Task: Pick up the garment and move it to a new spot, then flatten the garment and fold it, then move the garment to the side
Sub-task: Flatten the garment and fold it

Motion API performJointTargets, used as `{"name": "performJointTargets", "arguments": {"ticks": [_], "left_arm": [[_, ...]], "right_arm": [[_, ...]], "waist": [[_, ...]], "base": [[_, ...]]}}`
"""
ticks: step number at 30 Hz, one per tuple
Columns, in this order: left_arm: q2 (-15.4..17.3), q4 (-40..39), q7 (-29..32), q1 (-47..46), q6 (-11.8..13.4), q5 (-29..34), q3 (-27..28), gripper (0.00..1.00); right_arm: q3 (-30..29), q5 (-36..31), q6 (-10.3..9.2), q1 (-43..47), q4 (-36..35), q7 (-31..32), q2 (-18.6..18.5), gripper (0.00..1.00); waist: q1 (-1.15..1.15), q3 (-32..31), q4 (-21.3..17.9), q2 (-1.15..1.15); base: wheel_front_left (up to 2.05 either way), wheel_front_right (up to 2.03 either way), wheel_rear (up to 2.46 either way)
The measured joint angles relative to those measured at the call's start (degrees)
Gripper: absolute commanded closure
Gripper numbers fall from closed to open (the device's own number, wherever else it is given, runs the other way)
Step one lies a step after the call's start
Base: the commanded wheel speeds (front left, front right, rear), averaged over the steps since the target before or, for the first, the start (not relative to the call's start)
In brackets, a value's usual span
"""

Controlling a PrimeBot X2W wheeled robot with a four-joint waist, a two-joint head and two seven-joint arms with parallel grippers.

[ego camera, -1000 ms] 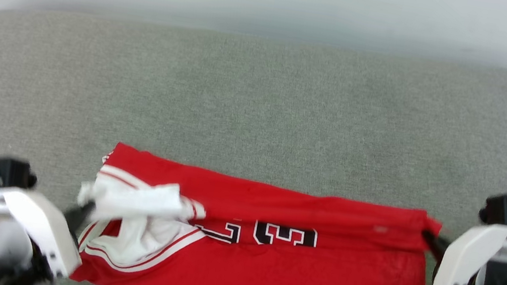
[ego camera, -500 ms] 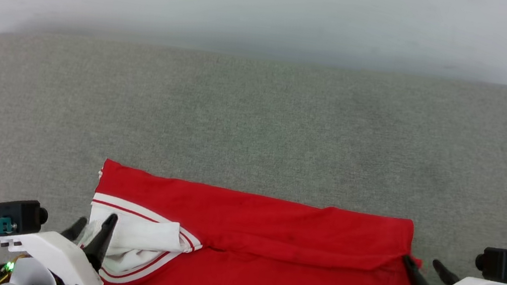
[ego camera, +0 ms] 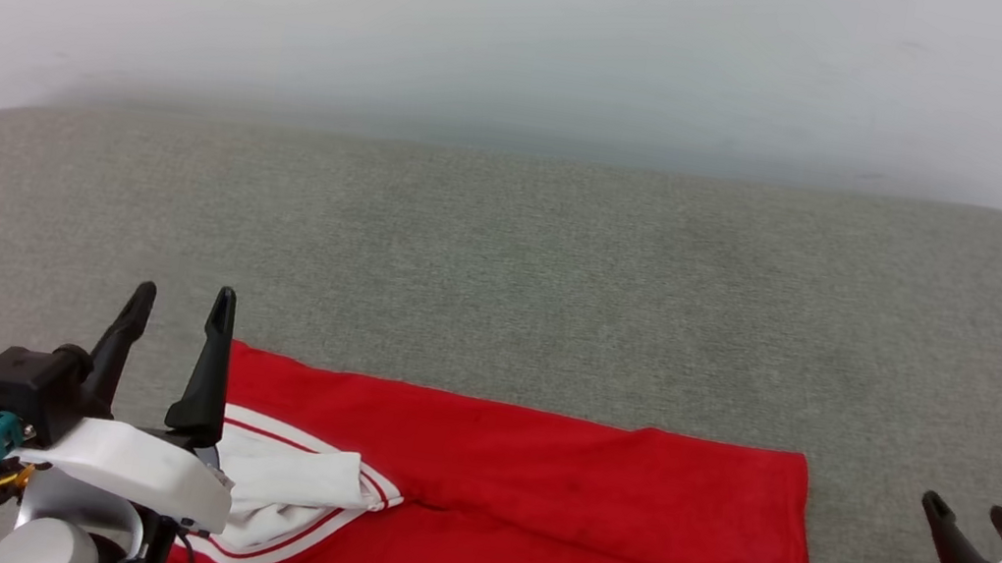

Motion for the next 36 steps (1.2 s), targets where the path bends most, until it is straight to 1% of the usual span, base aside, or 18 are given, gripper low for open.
{"name": "performJointTargets", "arguments": {"ticks": [4,8,12,17,20,22,23,24,25,32,36], "left_arm": [[0.47,-2.64,-0.8,-0.3,2.93,4.5,-0.79,0.0],[0.38,-5.21,-0.98,-0.58,4.25,6.79,-2.04,0.0],[0.19,-6.83,-0.96,-0.91,4.74,8.01,-3.02,0.0],[0.03,-7.65,-0.67,-2.25,4.68,8.54,-3.78,0.0],[-0.01,-7.64,-0.65,-2.86,4.45,8.62,-4.08,0.0],[-0.07,-7.57,-0.6,-2.88,4.35,8.65,-4.37,0.0],[-0.16,-7.54,-0.6,-2.89,4.35,8.66,-4.52,0.0],[-0.18,-7.43,-0.57,-2.9,4.35,8.7,-4.64,0.0],[-0.2,-7.32,-0.44,-2.9,4.36,8.7,-4.69,0.0],[-0.01,-6.65,0.18,-2.45,4.68,8.67,-5.19,0.0],[0.32,-6.61,0.6,-1.29,4.97,8.53,-5.36,0.0]], "right_arm": [[-1.41,-0.07,0.0,-0.46,0.87,6.27,-1.79,0.0],[-0.91,0.1,0.0,-0.8,2.52,10.47,-1.75,0.0],[0.68,0.68,0.0,-1.92,4.63,12.4,0.49,0.0],[3.89,2.35,0.0,-3.89,9.0,12.92,2.59,0.0],[5.38,3.31,-0.01,-5.07,11.33,12.84,2.49,0.0],[6.34,4.27,-0.01,-5.63,12.38,12.84,1.8,0.0],[6.73,4.59,-0.01,-5.82,12.88,12.84,1.55,0.65],[7.1,4.81,-0.02,-6.08,13.26,12.66,1.38,0.9],[7.51,4.92,-0.03,-6.27,13.59,12.49,1.2,1.0],[10.7,5.16,0.0,-6.69,13.93,10.53,0.09,1.0],[10.53,5.14,0.01,-6.75,13.14,9.95,-1.14,1.0]], "waist": [[0.0,0.53,1.31,0.0],[0.01,1.96,2.82,0.0],[0.01,4.05,4.38,0.0],[0.01,7.04,6.09,0.0],[0.01,8.19,7.01,0.0],[0.01,8.54,7.4,0.0],[0.01,8.58,7.47,0.0],[0.01,8.5,7.47,0.0],[0.01,8.31,7.42,0.0],[0.01,5.66,6.38,0.0],[0.01,3.76,5.31,0.0]], "base": [[0.0,0.0,0.0],[0.0,0.0,0.0],[0.0,0.0,0.0],[0.0,0.0,0.0],[0.0,0.0,0.0],[0.0,0.0,0.0],[0.0,0.0,0.0],[0.0,0.0,0.0],[0.0,0.0,0.0],[0.0,0.0,0.0],[0.0,0.0,0.0]]}}
